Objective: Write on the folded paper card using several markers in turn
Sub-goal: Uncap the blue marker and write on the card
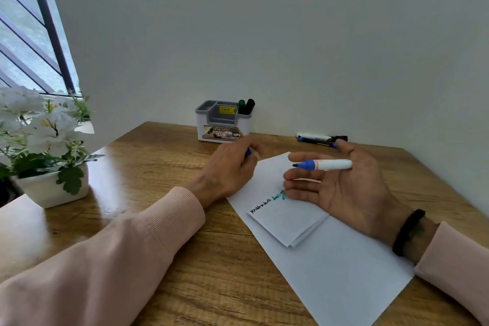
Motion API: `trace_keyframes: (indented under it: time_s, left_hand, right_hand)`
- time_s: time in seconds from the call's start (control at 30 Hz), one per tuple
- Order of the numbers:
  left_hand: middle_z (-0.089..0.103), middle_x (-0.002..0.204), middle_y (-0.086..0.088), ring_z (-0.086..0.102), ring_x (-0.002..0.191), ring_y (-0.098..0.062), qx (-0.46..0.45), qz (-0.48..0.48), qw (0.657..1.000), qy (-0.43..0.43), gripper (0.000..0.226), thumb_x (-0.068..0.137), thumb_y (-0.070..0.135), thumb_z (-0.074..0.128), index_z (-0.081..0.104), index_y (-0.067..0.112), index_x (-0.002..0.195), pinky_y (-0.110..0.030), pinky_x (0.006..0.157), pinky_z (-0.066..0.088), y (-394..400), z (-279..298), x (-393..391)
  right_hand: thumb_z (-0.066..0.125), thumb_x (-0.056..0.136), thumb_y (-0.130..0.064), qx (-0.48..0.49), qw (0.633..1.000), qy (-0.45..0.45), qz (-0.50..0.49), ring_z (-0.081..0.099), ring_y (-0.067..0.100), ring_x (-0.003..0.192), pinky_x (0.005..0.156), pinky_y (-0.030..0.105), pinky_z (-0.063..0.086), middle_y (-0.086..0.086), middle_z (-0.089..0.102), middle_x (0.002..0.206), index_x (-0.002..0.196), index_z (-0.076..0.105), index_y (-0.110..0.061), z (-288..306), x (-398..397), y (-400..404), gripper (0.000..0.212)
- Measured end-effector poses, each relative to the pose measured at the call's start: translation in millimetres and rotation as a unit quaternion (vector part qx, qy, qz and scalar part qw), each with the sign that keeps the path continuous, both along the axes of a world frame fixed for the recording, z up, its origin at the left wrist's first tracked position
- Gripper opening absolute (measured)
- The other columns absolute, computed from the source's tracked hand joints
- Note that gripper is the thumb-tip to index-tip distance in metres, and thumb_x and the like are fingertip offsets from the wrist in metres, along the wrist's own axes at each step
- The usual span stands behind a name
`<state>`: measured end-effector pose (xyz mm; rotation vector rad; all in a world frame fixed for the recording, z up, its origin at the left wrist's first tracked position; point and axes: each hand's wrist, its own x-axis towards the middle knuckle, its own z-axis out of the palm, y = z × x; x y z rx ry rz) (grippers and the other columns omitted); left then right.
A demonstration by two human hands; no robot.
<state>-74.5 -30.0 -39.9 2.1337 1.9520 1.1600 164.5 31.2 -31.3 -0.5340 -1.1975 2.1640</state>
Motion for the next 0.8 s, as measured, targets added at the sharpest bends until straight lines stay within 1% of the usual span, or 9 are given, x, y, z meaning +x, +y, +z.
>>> trace_keyframes:
  time_s: [0.07, 0.13, 0.2, 0.27, 0.37, 0.43, 0.57, 0.7, 0.8]
  left_hand:
    - [0.054, 0.083, 0.022, 0.056, 0.076, 0.000, -0.069, -0.035, 0.996, 0.038, 0.019, 0.099, 0.042, 0.062, 0.071, 0.029, 0.108, -0.011, 0.058, 0.038, -4, 1, 7]
    - [0.055, 0.088, 0.023, 0.052, 0.078, -0.003, -0.131, -0.072, 0.986, 0.074, 0.036, 0.088, 0.064, 0.064, 0.071, 0.039, 0.112, -0.014, 0.060, 0.034, -7, 5, 15]
    - [0.052, 0.092, 0.028, 0.051, 0.083, 0.000, -0.166, -0.103, 0.975, 0.101, 0.046, 0.082, 0.070, 0.065, 0.065, 0.048, 0.123, -0.016, 0.064, 0.034, -9, 8, 21]
    - [0.051, 0.093, 0.030, 0.050, 0.083, -0.001, -0.176, -0.117, 0.970, 0.121, 0.053, 0.082, 0.070, 0.065, 0.059, 0.051, 0.131, -0.015, 0.066, 0.033, -11, 9, 23]
    - [0.046, 0.085, 0.027, 0.047, 0.077, -0.004, -0.191, -0.104, 0.967, 0.134, 0.056, 0.081, 0.072, 0.063, 0.060, 0.052, 0.133, -0.019, 0.063, 0.032, -11, 10, 22]
    - [0.047, 0.084, 0.025, 0.048, 0.076, -0.005, -0.195, -0.095, 0.967, 0.133, 0.061, 0.076, 0.077, 0.065, 0.060, 0.053, 0.132, -0.021, 0.060, 0.032, -11, 10, 23]
    - [0.051, 0.090, 0.022, 0.051, 0.080, -0.004, -0.201, -0.088, 0.967, 0.128, 0.068, 0.068, 0.083, 0.066, 0.056, 0.055, 0.130, -0.023, 0.062, 0.037, -11, 7, 22]
    - [0.055, 0.094, 0.020, 0.054, 0.083, -0.004, -0.203, -0.085, 0.967, 0.125, 0.075, 0.062, 0.089, 0.064, 0.054, 0.056, 0.128, -0.024, 0.067, 0.044, -8, 5, 22]
    - [0.054, 0.092, 0.022, 0.054, 0.082, -0.004, -0.207, -0.083, 0.967, 0.122, 0.078, 0.060, 0.092, 0.063, 0.051, 0.059, 0.130, -0.024, 0.066, 0.044, -7, 5, 21]
  right_hand:
    - [0.033, 0.100, -0.065, -0.002, 1.000, -0.012, -0.005, 0.065, 0.033, 0.062, 0.062, 0.041, 0.060, 0.021, 0.067, 0.069, 0.108, 0.077, 0.012, 1, 1, 5, 0.089]
    - [0.035, 0.100, -0.069, -0.002, 1.000, -0.022, -0.018, 0.057, 0.025, 0.049, 0.051, 0.034, 0.054, 0.012, 0.060, 0.055, 0.098, 0.079, 0.011, 0, 3, 9, 0.092]
    - [0.043, 0.101, -0.064, -0.014, 0.999, -0.026, -0.031, 0.072, 0.027, 0.057, 0.057, 0.035, 0.062, 0.017, 0.075, 0.067, 0.098, 0.081, 0.011, 1, 4, 12, 0.083]
    - [0.059, 0.096, -0.051, 0.006, 0.999, -0.032, -0.042, 0.081, 0.031, 0.073, 0.064, 0.038, 0.066, 0.024, 0.081, 0.088, 0.099, 0.083, 0.007, 4, 5, 11, 0.063]
    - [0.083, 0.080, -0.031, 0.126, 0.987, -0.078, -0.055, 0.082, 0.028, 0.082, 0.066, 0.032, 0.065, 0.019, 0.081, 0.096, 0.101, 0.085, -0.005, 7, 9, 9, 0.034]
    - [0.083, 0.080, -0.022, 0.213, 0.969, -0.112, -0.056, 0.080, 0.029, 0.079, 0.065, 0.030, 0.064, 0.019, 0.079, 0.091, 0.101, 0.084, -0.006, 7, 10, 7, 0.027]
    - [0.077, 0.081, -0.012, 0.317, 0.930, -0.183, -0.046, 0.074, 0.027, 0.064, 0.058, 0.030, 0.061, 0.019, 0.076, 0.076, 0.087, 0.081, -0.009, 1, 7, 4, 0.009]
    - [0.085, 0.072, -0.022, 0.385, 0.886, -0.254, -0.042, 0.075, 0.022, 0.060, 0.058, 0.026, 0.060, 0.015, 0.079, 0.073, 0.087, 0.081, -0.013, -1, 3, 8, 0.018]
    - [0.079, 0.069, -0.032, 0.436, 0.848, -0.292, -0.075, 0.071, 0.019, 0.051, 0.052, 0.026, 0.056, 0.011, 0.077, 0.064, 0.082, 0.079, -0.020, -3, -4, 8, 0.018]
